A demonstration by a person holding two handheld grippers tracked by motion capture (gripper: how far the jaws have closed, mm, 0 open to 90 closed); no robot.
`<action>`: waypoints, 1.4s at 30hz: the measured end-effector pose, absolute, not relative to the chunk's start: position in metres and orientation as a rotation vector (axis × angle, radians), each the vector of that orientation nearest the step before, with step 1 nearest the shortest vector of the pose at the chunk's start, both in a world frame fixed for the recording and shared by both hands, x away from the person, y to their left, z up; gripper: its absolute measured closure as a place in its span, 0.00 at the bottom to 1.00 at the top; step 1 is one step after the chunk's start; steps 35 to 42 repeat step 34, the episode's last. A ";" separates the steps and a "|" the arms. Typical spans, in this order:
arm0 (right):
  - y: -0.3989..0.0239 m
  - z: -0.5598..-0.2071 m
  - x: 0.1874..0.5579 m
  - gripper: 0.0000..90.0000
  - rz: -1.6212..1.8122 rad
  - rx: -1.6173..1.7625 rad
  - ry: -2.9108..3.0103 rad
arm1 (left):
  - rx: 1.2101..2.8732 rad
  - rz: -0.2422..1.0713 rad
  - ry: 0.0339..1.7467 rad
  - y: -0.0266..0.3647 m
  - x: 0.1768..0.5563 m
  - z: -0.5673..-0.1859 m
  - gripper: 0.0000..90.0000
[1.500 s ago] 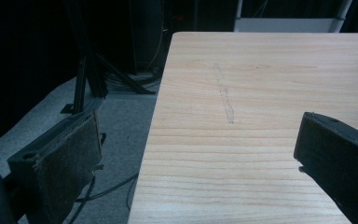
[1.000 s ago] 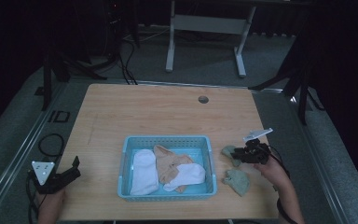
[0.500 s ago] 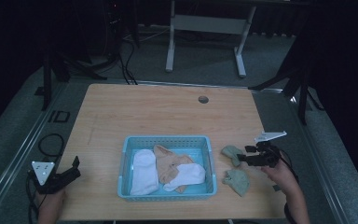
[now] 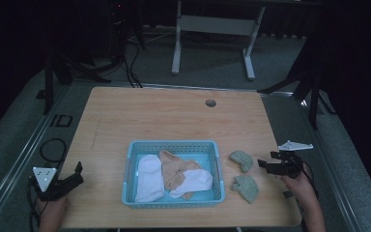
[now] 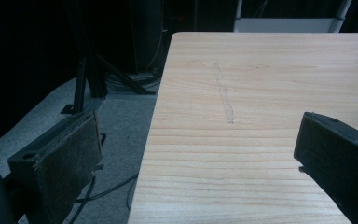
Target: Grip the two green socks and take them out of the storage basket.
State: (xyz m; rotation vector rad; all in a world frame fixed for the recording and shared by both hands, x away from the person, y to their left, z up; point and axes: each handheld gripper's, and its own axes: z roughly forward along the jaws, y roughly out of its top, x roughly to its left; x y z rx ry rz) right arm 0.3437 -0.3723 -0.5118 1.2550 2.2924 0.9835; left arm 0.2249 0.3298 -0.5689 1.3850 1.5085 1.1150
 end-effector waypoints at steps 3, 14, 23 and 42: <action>-0.381 -0.518 0.341 0.13 1.016 1.278 2.247 | 1.386 1.117 1.509 0.330 0.225 -0.569 0.00; -0.399 -0.532 0.330 0.13 1.040 1.390 2.035 | 1.386 1.116 1.509 0.330 0.225 -0.569 0.00; -0.412 -0.550 0.316 0.12 1.010 1.503 1.795 | 1.385 1.115 1.508 0.330 0.225 -0.569 0.00; -0.420 -0.556 0.313 0.14 1.065 1.552 1.772 | 1.390 1.116 1.507 0.330 0.225 -0.569 0.00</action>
